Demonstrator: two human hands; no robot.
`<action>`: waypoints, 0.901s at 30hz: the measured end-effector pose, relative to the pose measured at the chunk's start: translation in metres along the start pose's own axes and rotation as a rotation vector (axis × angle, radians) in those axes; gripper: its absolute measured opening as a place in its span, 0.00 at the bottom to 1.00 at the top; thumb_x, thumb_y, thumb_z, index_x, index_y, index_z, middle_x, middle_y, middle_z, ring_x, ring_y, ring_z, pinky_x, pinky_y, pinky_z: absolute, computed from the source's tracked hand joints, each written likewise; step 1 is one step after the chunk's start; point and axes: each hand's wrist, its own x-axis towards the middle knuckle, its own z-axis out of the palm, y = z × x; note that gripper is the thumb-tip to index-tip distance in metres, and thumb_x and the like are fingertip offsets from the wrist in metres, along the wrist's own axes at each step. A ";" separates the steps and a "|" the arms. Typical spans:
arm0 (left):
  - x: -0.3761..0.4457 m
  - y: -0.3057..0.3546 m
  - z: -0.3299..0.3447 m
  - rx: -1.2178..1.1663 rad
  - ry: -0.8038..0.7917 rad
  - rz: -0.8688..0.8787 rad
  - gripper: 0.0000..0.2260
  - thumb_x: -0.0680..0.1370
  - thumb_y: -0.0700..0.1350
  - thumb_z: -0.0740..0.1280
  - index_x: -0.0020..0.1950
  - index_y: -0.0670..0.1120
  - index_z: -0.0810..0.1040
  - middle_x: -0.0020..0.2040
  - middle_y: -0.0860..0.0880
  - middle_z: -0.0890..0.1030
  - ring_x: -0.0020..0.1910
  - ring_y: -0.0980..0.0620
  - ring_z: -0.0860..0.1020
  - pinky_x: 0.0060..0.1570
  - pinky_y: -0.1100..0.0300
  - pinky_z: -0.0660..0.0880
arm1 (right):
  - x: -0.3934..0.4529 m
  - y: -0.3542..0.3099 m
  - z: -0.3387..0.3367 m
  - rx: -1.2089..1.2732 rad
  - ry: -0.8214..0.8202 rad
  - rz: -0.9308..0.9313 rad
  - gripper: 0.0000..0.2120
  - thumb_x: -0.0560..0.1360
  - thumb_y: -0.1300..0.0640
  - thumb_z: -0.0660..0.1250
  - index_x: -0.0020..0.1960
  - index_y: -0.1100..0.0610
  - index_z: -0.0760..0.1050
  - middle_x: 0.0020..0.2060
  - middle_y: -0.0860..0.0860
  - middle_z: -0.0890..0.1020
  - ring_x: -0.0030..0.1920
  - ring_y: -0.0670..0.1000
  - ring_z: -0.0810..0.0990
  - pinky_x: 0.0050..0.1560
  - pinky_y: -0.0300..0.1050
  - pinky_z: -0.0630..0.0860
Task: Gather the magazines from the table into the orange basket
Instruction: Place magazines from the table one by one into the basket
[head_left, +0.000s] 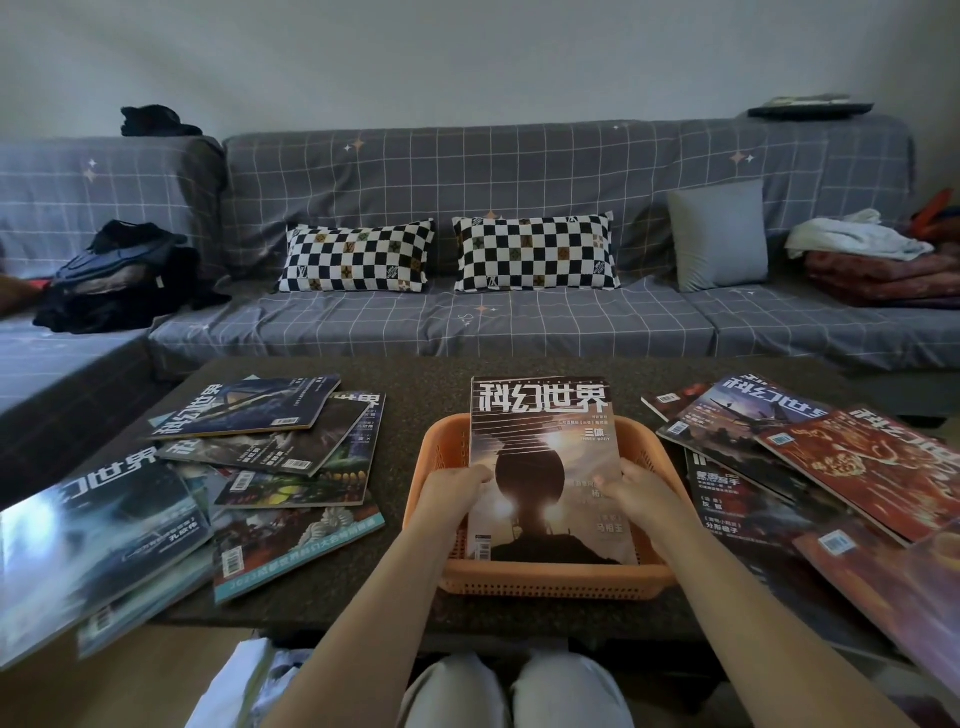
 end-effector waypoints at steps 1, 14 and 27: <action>-0.001 0.001 0.000 0.001 -0.005 -0.008 0.06 0.75 0.50 0.67 0.40 0.51 0.75 0.39 0.50 0.81 0.40 0.51 0.78 0.33 0.58 0.68 | -0.002 -0.002 0.000 -0.003 0.007 0.000 0.17 0.79 0.53 0.58 0.67 0.53 0.69 0.63 0.55 0.75 0.63 0.57 0.73 0.60 0.53 0.68; -0.022 0.013 -0.008 0.215 -0.006 0.340 0.13 0.78 0.55 0.63 0.60 0.52 0.76 0.48 0.55 0.81 0.44 0.57 0.79 0.35 0.63 0.70 | -0.016 -0.015 0.006 0.005 0.174 -0.238 0.20 0.75 0.50 0.65 0.66 0.50 0.68 0.62 0.51 0.76 0.55 0.50 0.77 0.55 0.47 0.75; 0.040 0.030 -0.117 0.079 0.251 0.415 0.15 0.78 0.44 0.62 0.64 0.46 0.76 0.50 0.47 0.82 0.40 0.55 0.79 0.36 0.60 0.74 | 0.011 -0.121 0.111 0.073 -0.133 -0.581 0.16 0.76 0.53 0.65 0.63 0.53 0.74 0.55 0.49 0.79 0.54 0.45 0.77 0.54 0.39 0.74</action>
